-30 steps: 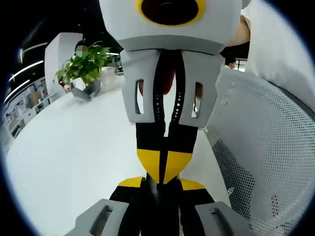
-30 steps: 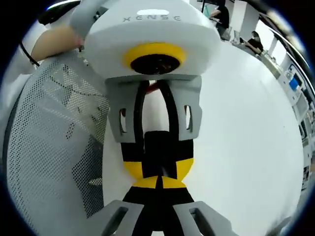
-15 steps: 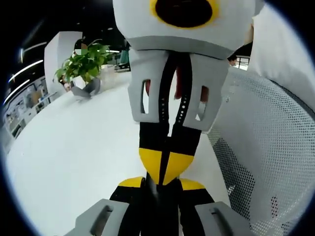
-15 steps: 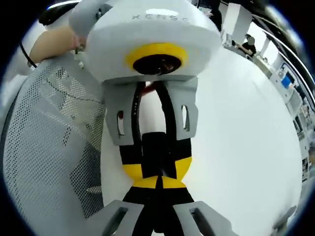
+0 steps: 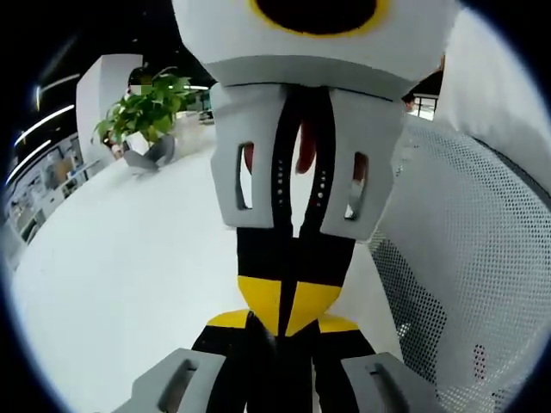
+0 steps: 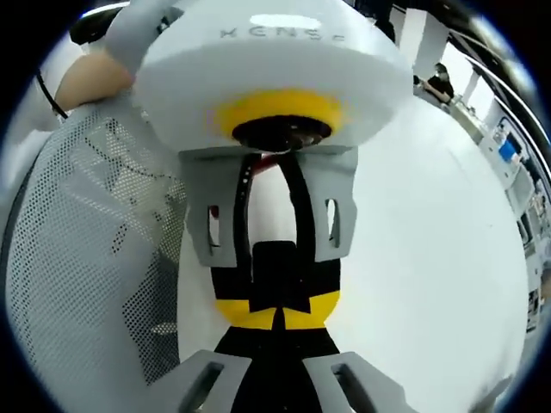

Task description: Press the specified remote control buttons in sequence, fully releasing each button before pressing the next.

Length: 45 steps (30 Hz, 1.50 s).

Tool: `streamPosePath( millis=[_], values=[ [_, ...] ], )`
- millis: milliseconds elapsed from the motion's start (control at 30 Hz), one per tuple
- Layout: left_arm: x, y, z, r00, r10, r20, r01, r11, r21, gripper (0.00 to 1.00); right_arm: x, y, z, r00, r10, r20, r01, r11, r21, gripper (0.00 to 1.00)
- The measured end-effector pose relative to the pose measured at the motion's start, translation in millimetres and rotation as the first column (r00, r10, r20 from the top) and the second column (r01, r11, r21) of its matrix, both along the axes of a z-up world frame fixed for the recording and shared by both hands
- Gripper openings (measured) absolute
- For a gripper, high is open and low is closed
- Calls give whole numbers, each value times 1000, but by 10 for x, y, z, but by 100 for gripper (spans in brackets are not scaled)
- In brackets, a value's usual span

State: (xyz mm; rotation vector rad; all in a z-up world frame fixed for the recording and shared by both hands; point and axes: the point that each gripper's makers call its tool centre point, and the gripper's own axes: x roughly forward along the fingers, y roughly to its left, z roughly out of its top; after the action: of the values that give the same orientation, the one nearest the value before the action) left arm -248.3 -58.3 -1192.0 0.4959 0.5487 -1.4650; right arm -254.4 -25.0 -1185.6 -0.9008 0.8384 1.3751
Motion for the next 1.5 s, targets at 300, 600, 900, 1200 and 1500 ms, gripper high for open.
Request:
streamPosePath(
  millis=[300,600,900,1200,1500],
  values=[
    [0,-2,-1,1000,6,-1,-6,1000,3,26,12,-3,-1,999,-26,37,25,999,20,0],
    [7,-40,-5,998,63,-9,-62,995,81,26,24,-21,9,997,-76,-10,77,995,58,0],
    [-25,-42,-9,996,88,16,-89,978,191,26,-18,-23,35,995,-98,-20,99,958,271,0],
    [-42,-29,-5,996,91,4,-89,963,255,26,-52,-153,52,991,-102,-91,126,944,307,0],
    [-30,-18,-25,994,105,-2,-100,956,274,26,6,-477,-56,987,-109,-117,136,955,263,28]
  ],
)
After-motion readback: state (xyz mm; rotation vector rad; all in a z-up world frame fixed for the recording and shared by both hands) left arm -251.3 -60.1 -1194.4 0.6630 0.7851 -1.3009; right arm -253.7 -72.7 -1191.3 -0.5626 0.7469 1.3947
